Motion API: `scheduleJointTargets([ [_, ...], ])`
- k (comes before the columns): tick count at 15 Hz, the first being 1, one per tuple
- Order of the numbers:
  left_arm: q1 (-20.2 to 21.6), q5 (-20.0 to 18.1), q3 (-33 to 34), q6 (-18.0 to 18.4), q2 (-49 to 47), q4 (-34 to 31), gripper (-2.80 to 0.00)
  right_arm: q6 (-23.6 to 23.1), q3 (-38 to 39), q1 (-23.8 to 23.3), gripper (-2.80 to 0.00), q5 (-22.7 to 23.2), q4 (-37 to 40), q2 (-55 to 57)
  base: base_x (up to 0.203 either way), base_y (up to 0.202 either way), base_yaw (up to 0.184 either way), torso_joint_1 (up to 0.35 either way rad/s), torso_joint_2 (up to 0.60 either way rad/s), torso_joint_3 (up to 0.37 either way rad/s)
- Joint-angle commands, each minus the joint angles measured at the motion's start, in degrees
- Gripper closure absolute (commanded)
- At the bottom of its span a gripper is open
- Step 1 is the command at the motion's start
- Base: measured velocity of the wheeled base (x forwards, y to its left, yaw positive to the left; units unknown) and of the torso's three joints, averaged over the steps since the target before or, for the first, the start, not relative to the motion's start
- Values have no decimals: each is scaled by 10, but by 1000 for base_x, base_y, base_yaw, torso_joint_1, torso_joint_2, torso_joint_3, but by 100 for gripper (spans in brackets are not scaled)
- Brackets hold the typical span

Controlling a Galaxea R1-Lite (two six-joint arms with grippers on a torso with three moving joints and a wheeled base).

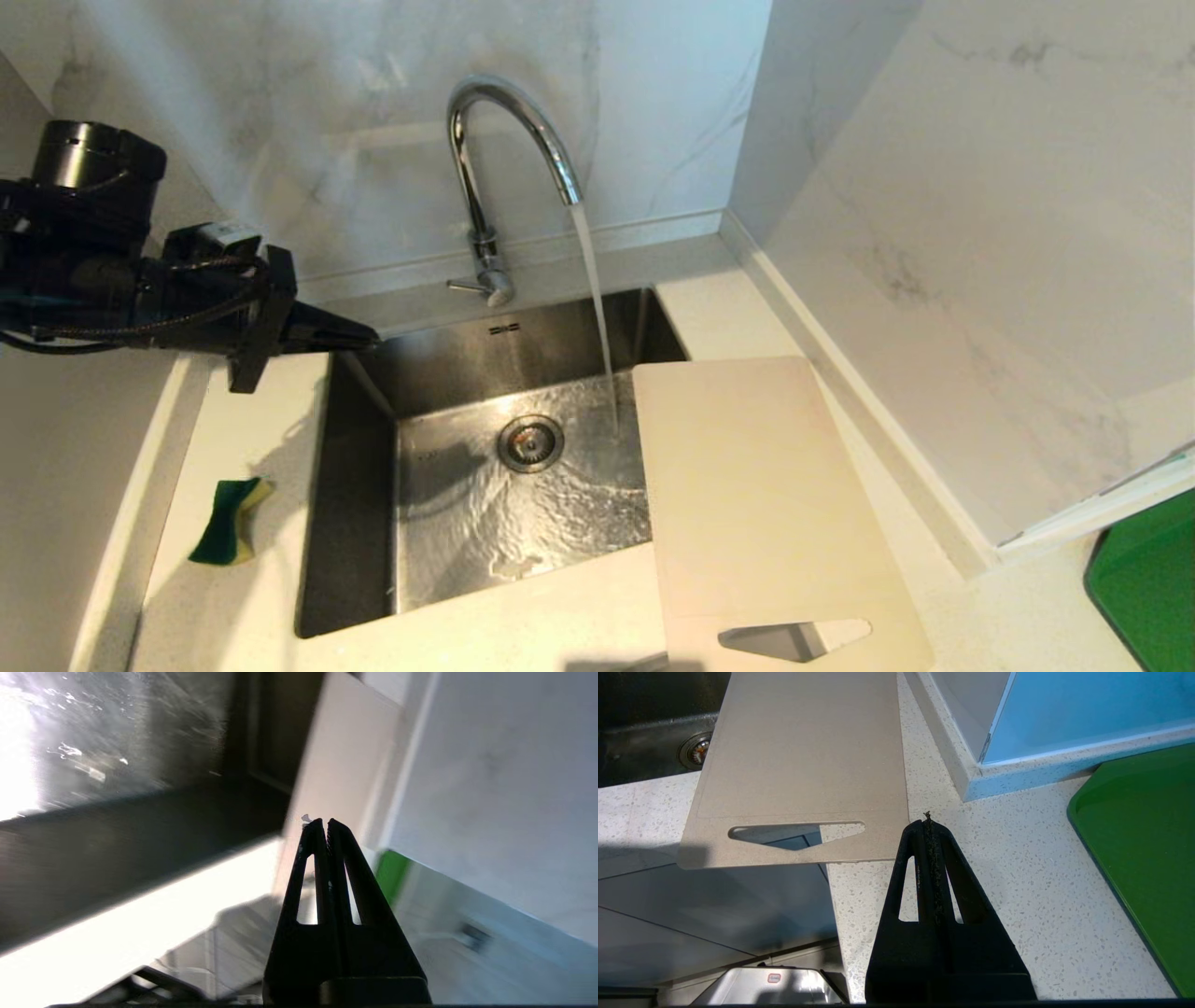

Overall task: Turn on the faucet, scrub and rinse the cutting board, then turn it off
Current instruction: Turn off the tap

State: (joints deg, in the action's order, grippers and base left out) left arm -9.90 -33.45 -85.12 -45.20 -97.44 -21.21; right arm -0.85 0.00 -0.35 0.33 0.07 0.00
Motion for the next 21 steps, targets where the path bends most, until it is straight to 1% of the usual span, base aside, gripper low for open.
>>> scheduleJointTargets([
  [1, -24, -31, -16, -46, -38, 25, 0, 0, 0, 0, 0, 0, 0, 0, 0, 0, 0, 0, 0, 0],
  [3, -32, -49, -19, -99, -65, 77, 0, 0, 0, 0, 0, 0, 0, 0, 0, 0, 0, 0, 0, 0],
  [4, -32, -50, -20, -115, -81, 103, 0, 0, 0, 0, 0, 0, 0, 0, 0, 0, 0, 0, 0, 0],
  [5, -33, -51, -18, -134, -98, 151, 0, 0, 0, 0, 0, 0, 0, 0, 0, 0, 0, 0, 0, 0],
  [7, -33, -51, 8, -174, -117, 284, 0, 0, 0, 0, 0, 0, 0, 0, 0, 0, 0, 0, 0, 0],
  [9, -32, -49, 61, -202, -139, 447, 0, 0, 0, 0, 0, 0, 0, 0, 0, 0, 0, 0, 0, 0],
  [11, -32, -47, 88, -225, -168, 565, 0, 2, 0, 0, 0, 0, 0, 0, 0, 0, 0, 0, 0, 0],
  [12, -34, -47, 97, -237, -179, 609, 0, 2, 0, 0, 0, 0, 0, 0, 0, 0, 0, 0, 0, 0],
  [15, -36, -42, 124, -243, -218, 737, 0, 2, 0, 0, 0, 0, 0, 0, 0, 0, 0, 0, 0, 0],
  [16, -36, -41, 128, -243, -233, 771, 0, 2, 0, 0, 0, 0, 0, 0, 0, 0, 0, 0, 0, 0],
  [19, -36, -44, 127, -233, -273, 821, 0, 2, 0, 0, 0, 0, 0, 0, 0, 0, 0, 0, 0, 0],
  [21, -36, -44, 123, -216, -291, 825, 0, 2, 0, 0, 0, 0, 0, 0, 0, 0, 0, 0, 0, 0],
])
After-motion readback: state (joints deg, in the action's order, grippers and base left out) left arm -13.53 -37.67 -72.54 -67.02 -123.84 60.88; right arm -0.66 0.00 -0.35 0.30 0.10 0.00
